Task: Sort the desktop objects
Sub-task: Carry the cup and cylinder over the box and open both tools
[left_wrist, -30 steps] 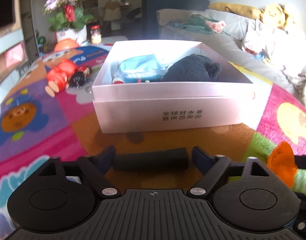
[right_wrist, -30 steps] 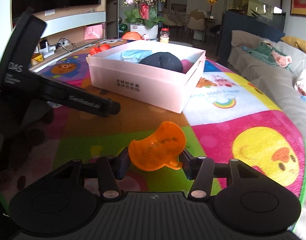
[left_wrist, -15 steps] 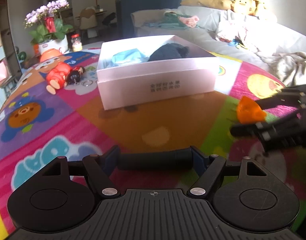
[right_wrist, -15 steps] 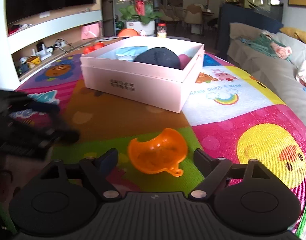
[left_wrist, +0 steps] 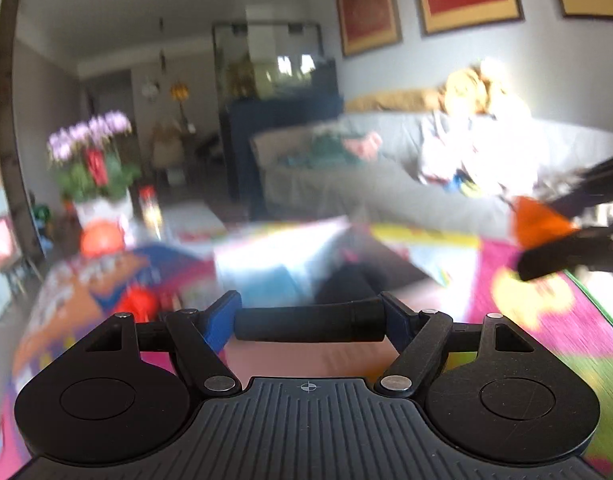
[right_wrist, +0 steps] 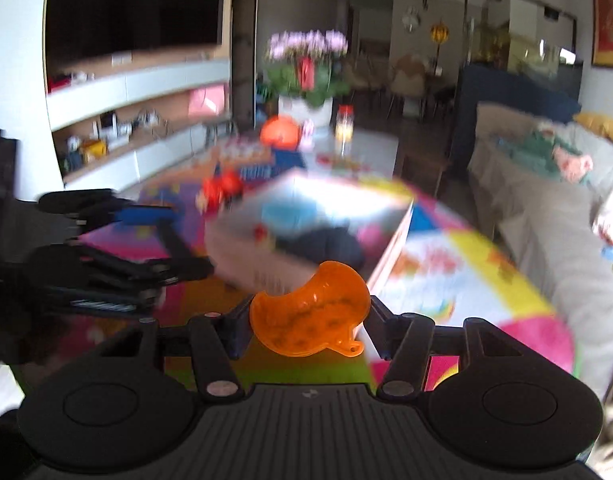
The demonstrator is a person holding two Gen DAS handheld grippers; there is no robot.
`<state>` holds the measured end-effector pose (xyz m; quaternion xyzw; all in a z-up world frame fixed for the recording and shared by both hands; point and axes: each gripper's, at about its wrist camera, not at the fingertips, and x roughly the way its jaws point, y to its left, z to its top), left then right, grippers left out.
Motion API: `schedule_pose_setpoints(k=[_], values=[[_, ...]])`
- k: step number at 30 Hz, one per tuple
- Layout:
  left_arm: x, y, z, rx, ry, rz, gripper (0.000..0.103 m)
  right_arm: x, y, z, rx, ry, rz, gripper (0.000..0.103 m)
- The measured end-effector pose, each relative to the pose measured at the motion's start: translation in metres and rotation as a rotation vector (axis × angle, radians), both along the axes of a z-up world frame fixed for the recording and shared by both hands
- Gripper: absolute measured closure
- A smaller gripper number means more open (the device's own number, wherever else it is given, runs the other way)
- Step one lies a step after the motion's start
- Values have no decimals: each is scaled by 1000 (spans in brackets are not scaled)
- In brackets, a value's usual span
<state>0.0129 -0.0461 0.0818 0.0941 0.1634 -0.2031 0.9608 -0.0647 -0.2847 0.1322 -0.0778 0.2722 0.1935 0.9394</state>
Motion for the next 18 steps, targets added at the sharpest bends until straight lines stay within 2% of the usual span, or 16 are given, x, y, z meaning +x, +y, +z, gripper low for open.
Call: schedule_pose_setpoints(k=[2, 5, 10, 15, 16, 17, 18], values=[[27, -3, 0, -10, -28, 38, 19, 4, 0, 12, -11, -37, -16, 46], [48, 3, -7, -32, 29, 30, 8, 15, 2, 18, -32, -47, -41, 46], [31, 31, -29, -70, 111, 39, 3, 39, 2, 25, -45, -40, -42, 46], [22, 51, -50, -31, 177, 99, 2, 107, 15, 42, 19, -23, -63, 46], [22, 56, -52, -28, 178, 116, 2, 124, 18, 43, 41, -9, -76, 44], [21, 62, -53, -30, 179, 131, 2, 143, 21, 44, 64, 12, -88, 37], [21, 68, -55, -35, 181, 149, 2, 161, 23, 43, 83, 43, -100, 24]])
